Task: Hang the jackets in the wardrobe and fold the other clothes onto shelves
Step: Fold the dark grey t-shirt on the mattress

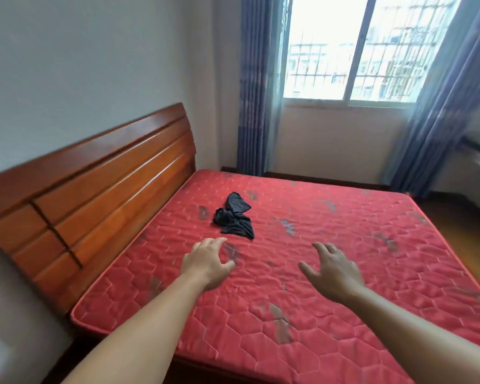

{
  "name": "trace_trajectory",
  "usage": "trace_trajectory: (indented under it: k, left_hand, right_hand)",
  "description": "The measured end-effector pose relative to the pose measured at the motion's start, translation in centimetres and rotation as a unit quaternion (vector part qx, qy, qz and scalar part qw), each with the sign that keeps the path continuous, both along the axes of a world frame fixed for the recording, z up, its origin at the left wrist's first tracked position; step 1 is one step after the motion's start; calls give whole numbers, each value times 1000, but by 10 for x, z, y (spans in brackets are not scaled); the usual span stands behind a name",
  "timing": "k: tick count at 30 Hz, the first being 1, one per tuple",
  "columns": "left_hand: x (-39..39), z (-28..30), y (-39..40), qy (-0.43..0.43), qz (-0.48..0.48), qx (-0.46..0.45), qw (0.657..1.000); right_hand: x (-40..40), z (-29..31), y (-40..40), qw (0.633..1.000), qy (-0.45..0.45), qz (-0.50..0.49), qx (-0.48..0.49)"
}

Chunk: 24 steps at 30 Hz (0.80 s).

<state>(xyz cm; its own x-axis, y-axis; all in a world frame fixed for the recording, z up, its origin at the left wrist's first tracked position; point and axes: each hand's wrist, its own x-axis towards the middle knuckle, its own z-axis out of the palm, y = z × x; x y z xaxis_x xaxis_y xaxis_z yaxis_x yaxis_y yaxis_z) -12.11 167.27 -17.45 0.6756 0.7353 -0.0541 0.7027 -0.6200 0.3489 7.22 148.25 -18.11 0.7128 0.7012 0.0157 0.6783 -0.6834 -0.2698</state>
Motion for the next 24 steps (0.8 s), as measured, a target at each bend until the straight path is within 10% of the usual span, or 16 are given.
trace_trajectory:
  k: [14,24]
  left_hand:
    - [83,-26,6,26,7,-22,999]
    - [107,-57,152,28,35,-34,998]
  right_hand:
    - [76,-37,20,999,44,3,1]
    - [103,-55,178,998,38,40,-20]
